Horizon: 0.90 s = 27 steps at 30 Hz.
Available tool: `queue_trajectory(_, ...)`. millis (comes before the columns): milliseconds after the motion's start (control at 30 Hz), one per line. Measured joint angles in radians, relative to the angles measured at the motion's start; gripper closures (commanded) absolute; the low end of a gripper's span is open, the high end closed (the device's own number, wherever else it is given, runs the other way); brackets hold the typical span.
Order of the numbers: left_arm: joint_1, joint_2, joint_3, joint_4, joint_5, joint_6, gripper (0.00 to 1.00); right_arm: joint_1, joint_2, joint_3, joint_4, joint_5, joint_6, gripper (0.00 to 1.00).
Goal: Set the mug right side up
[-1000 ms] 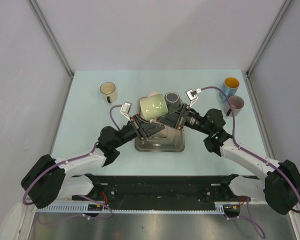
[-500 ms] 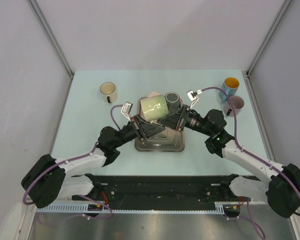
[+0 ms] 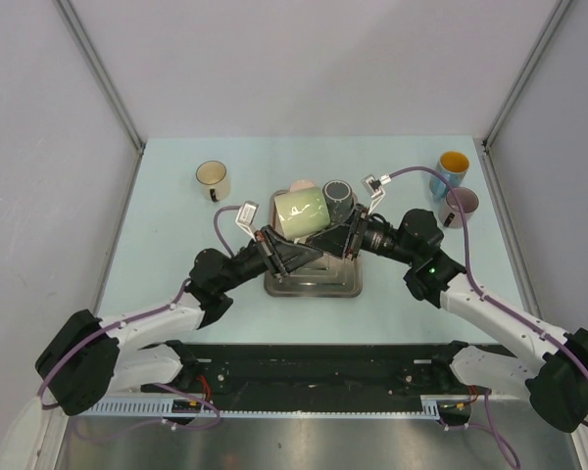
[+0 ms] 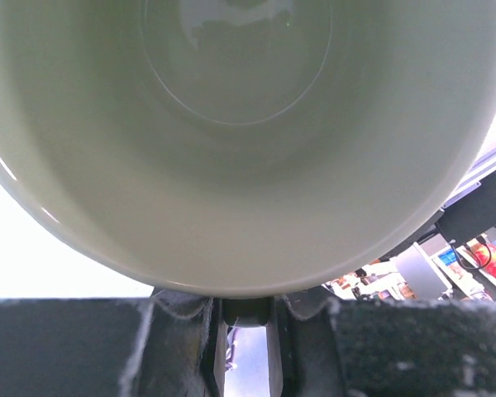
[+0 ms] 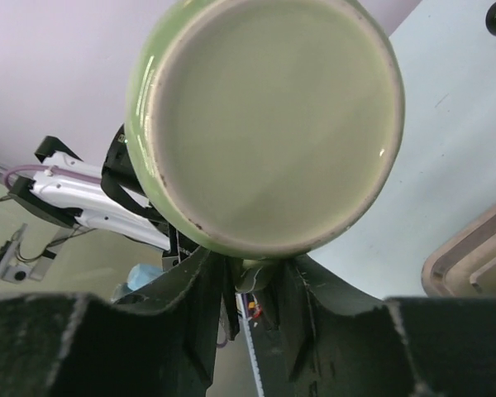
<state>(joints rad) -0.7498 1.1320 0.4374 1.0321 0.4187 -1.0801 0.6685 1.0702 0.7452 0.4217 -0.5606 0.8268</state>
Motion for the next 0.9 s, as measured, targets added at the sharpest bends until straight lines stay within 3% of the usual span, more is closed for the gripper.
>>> queue_trajectory(433, 0.000, -0.063, -0.033, -0.085, -0.054, 0.048, 1.00, 0.010, -0.005, 0.024, -0.085, -0.005, -0.064, 0.50)
queue_trajectory(900, 0.003, -0.246, -0.033, -0.343, -0.148, 0.216, 1.00, 0.008, -0.098, 0.056, -0.232, 0.024, -0.166, 0.47)
